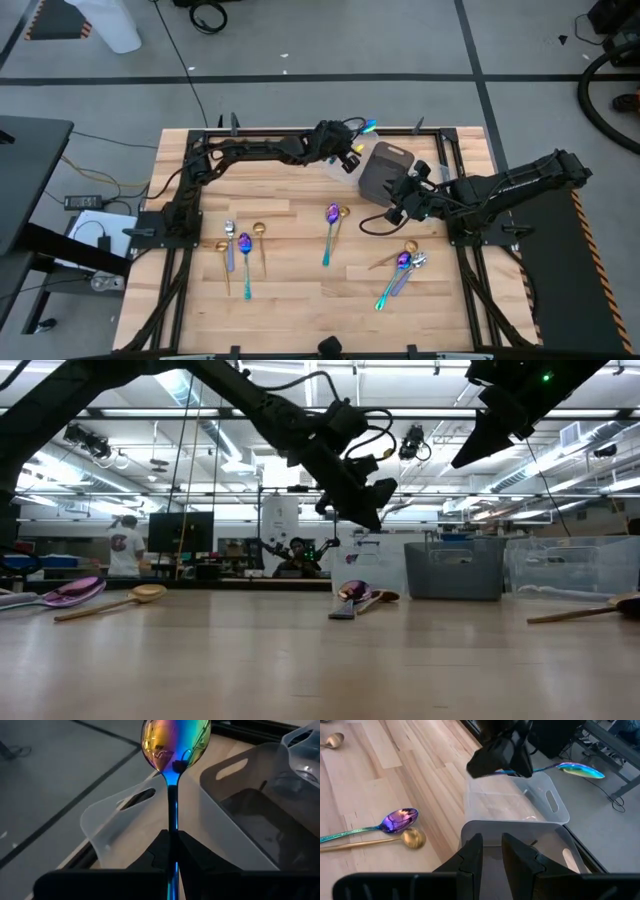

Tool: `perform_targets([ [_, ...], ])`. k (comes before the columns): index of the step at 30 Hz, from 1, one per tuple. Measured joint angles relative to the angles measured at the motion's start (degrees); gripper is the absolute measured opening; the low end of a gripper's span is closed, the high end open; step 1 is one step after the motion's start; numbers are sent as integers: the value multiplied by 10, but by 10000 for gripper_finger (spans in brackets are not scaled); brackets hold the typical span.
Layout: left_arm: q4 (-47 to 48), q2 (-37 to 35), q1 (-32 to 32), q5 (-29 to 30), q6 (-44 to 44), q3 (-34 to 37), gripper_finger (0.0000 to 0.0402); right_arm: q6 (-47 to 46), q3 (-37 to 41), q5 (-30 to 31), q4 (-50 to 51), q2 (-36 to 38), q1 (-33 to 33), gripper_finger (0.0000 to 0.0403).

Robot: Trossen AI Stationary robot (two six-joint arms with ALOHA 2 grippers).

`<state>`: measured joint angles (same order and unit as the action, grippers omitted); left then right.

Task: Sort silverware by color (type)
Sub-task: Put the blue spoon into the left transparent bin

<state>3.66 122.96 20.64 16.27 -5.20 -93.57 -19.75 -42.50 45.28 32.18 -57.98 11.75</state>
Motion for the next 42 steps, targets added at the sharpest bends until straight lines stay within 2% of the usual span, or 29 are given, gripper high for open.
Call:
perform_targets([
  [3,48,0,8,-12,-8,-28,29,-1,0,0,0,0,0,82],
  [6,49,0,15,-36,-20,-32,29,0,0,0,0,0,0,82],
  [20,56,19,17,-54,-43,-31,29,3,0,-5,-13,0,0,82],
  [27,95,19,21,-56,-64,-32,29,7,0,-15,-22,0,0,82],
  [42,98,19,21,-67,-64,-31,29,20,0,-16,-35,0,0,82],
])
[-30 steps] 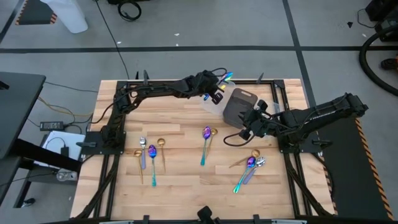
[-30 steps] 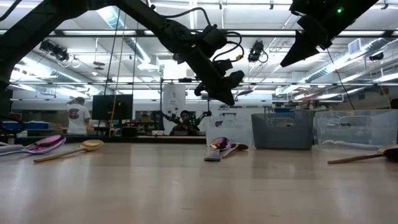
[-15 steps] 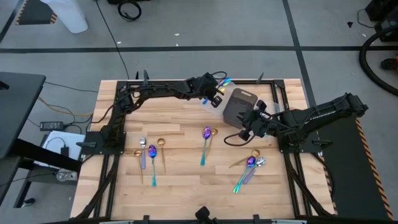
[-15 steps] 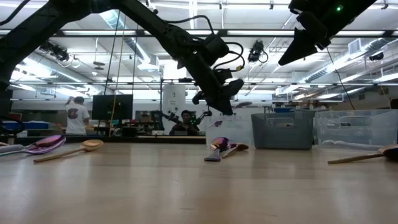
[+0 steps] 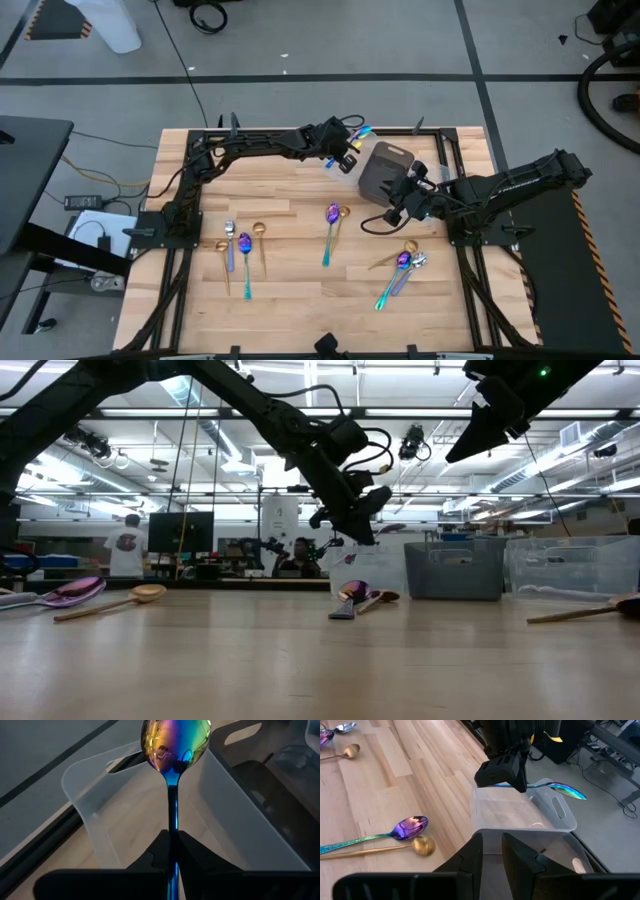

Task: Sort silverware by color (type)
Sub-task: Put the blue spoon into the left transparent bin

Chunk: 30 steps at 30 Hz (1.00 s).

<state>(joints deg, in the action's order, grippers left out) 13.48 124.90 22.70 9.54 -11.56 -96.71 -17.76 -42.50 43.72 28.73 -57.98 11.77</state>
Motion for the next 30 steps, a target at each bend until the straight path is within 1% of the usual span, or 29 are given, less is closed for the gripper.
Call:
perform_targets([
  [20,13,0,0,0,2,0,30,4,0,0,1,0,0,82],
  [30,57,0,-1,0,-13,0,30,6,0,0,1,0,0,82],
])
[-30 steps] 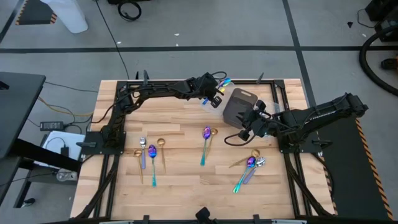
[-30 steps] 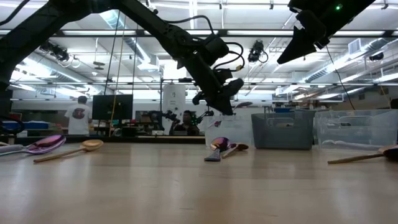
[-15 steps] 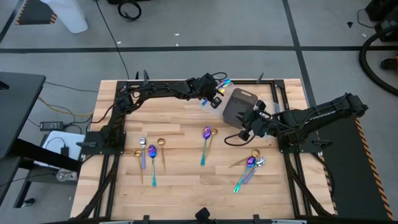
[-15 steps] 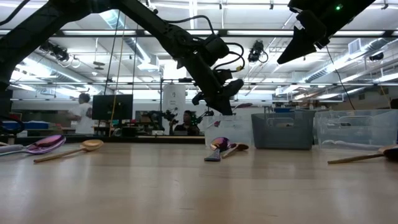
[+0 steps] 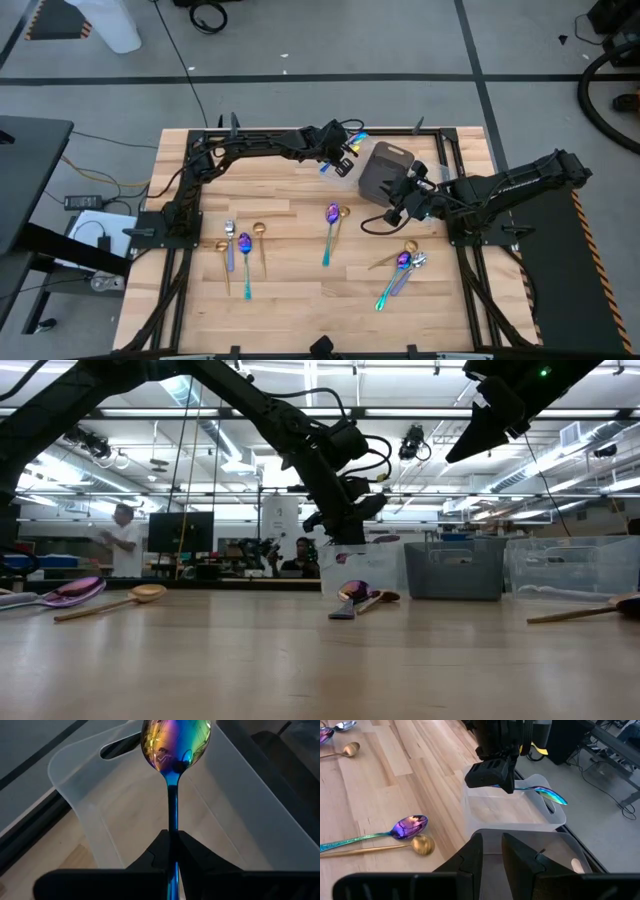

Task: Sort silverware by color (type)
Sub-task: Put the blue spoon into the left transparent bin, then put the gold spoon into the black bin

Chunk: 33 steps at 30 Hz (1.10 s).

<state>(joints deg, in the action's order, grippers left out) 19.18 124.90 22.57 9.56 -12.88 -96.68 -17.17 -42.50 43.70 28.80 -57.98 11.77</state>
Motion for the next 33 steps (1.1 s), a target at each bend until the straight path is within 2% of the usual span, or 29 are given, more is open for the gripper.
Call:
perform_targets([
  [12,-2,0,-3,0,0,0,33,2,0,-3,0,0,0,82],
  [21,10,-1,-3,0,4,0,98,2,0,-3,0,0,0,82],
  [27,19,-40,-10,2,25,0,122,2,0,-4,2,0,0,82],
  [29,18,-50,-21,16,41,0,122,2,0,-4,7,0,0,82],
  [33,34,-71,-55,79,65,0,122,-6,0,-4,20,0,0,82],
])
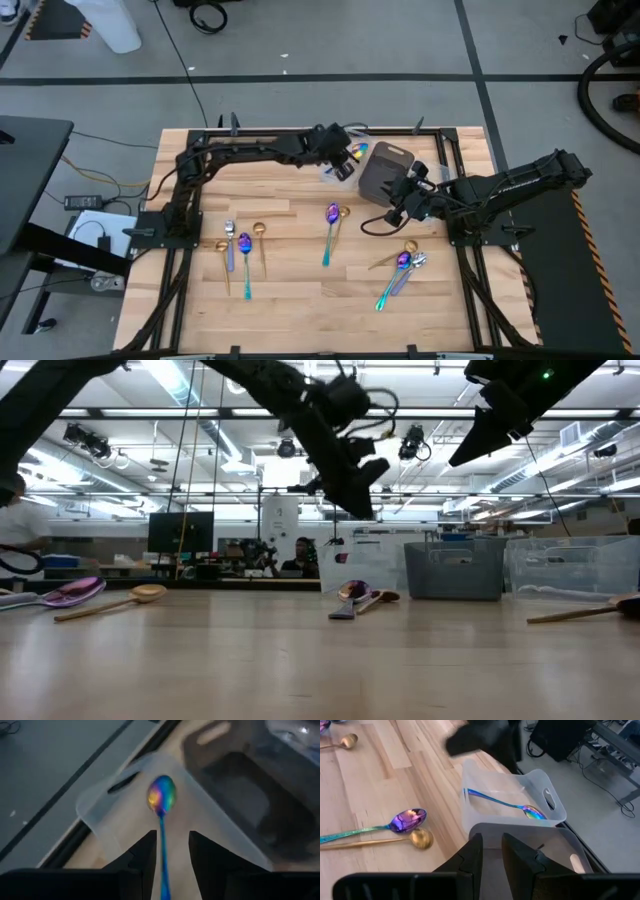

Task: Sort silverware by color (type)
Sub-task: Put the gold spoon into the black bin

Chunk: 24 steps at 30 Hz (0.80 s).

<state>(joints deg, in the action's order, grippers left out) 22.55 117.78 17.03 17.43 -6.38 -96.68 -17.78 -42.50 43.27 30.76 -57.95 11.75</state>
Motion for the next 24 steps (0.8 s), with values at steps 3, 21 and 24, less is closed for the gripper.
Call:
perform_targets([
  [3,59,-16,-28,18,1,0,122,-1,0,-1,10,0,0,82],
  [21,177,-19,-187,19,-286,73,123,1,0,-12,59,0,0,82],
  [24,151,-19,-196,35,-339,101,123,0,0,-13,51,0,0,82],
])
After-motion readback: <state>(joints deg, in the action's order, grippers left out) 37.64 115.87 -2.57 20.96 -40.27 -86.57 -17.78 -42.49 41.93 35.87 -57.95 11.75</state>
